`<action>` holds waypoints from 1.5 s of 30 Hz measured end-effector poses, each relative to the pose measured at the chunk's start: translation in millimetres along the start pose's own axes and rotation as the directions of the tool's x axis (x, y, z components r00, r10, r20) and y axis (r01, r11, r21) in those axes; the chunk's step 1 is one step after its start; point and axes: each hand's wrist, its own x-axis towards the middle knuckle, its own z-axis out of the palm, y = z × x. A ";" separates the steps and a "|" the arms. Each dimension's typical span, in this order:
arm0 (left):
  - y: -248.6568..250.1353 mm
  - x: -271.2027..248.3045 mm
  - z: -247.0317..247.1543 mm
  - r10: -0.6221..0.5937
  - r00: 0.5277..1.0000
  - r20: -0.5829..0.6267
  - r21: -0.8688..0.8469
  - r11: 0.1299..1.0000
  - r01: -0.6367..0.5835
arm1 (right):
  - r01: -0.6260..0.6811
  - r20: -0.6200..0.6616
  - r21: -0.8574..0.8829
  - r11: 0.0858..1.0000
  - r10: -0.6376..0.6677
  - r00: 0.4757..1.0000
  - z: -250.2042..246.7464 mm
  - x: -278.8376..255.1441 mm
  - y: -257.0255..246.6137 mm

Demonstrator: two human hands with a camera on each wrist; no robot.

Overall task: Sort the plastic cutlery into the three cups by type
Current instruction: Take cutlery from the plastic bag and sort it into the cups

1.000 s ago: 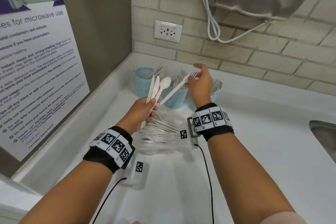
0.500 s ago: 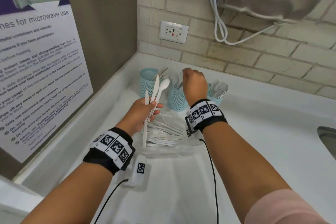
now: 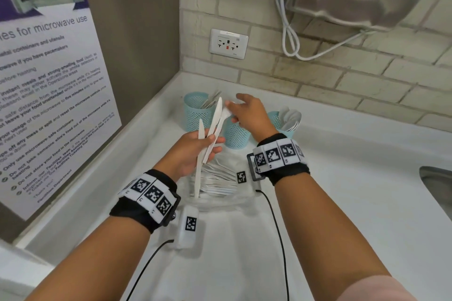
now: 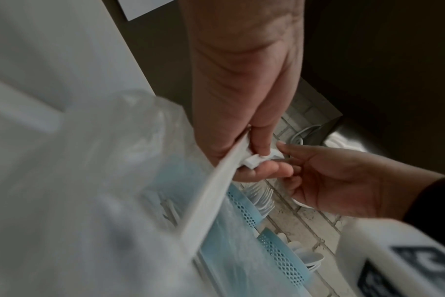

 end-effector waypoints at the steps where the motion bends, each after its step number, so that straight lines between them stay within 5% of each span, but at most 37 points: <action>1: 0.2 0.1 2.0 -0.013 1.000 0.011 -0.011 1.000 0.013 | -0.071 0.059 0.146 0.987 0.063 0.996 -1.8 -2.0 2.3; 5: 2.5 2.8 10.2 -0.081 0.994 0.072 -0.088 0.992 0.087 | -0.199 0.237 0.556 0.807 0.075 0.969 -15.1 -10.3 15.4; 9: 2.1 5.5 25.8 -0.120 0.990 0.072 -0.083 0.989 0.125 | -0.036 -0.013 0.431 0.902 0.046 0.999 -28.7 -15.8 22.3; 11: 2.0 5.2 31.5 -0.123 0.991 0.058 -0.057 0.990 0.126 | 0.034 -0.232 0.303 0.952 0.039 0.972 -45.5 -11.1 26.9; 14: 3.0 4.5 33.1 -0.113 0.990 0.083 0.001 0.994 0.113 | 0.140 -0.601 0.178 0.974 -0.005 0.799 -83.5 -3.3 31.3; 17: 2.3 6.4 30.7 -0.092 0.991 0.094 0.065 0.994 0.086 | 0.244 -0.785 0.097 0.965 -0.077 0.615 -113.7 -2.9 33.3; 20: 0.5 8.0 29.4 -0.107 0.988 0.115 0.032 0.994 0.103 | 0.244 -0.807 -0.055 0.968 -0.186 0.560 -118.1 1.0 46.0; 23: 0.3 6.4 27.7 -0.141 0.975 0.172 -0.058 0.986 0.153 | 0.116 -0.686 -0.228 0.967 -0.243 0.686 -103.6 5.9 66.7; 25: 1.5 4.2 24.8 -0.169 0.962 0.215 -0.111 0.974 0.196 | -0.024 -0.533 -0.335 0.942 -0.169 0.829 -92.3 6.0 79.0; 27: 3.0 2.1 21.7 -0.189 0.951 0.244 -0.135 0.965 0.226 | -0.139 -0.404 -0.460 0.877 -0.067 0.912 -82.6 4.5 86.0; 30: 4.9 -1.6 18.3 -0.196 0.944 0.266 -0.126 0.964 0.235 | -0.170 -0.392 -0.546 0.820 -0.071 0.917 -77.2 3.1 77.9; 33: 4.0 -2.4 17.2 -0.181 0.942 0.284 -0.119 0.968 0.222 | 0.055 -0.444 -0.516 0.855 -0.322 0.836 -71.5 -0.8 48.6; 34: 3.5 -2.4 17.6 -0.180 0.939 0.292 -0.117 0.968 0.221 | 0.148 -0.408 -0.442 0.885 -0.345 0.846 -68.1 -3.2 36.5; 37: 2.1 -3.3 20.3 -0.179 0.935 0.307 -0.098 0.971 0.218 | 0.220 -0.039 -0.176 0.959 -0.230 0.972 -50.5 -11.0 8.3; 39: 1.8 -4.3 20.8 -0.174 0.938 0.301 -0.076 0.976 0.205 | 0.203 0.146 -0.022 0.979 -0.198 0.969 -38.5 -14.6 2.1; 45: 5.6 -7.8 20.6 -0.102 0.966 0.238 -0.019 0.994 0.110 | 0.132 0.365 0.167 0.977 -0.185 0.913 -17.9 -24.7 8.9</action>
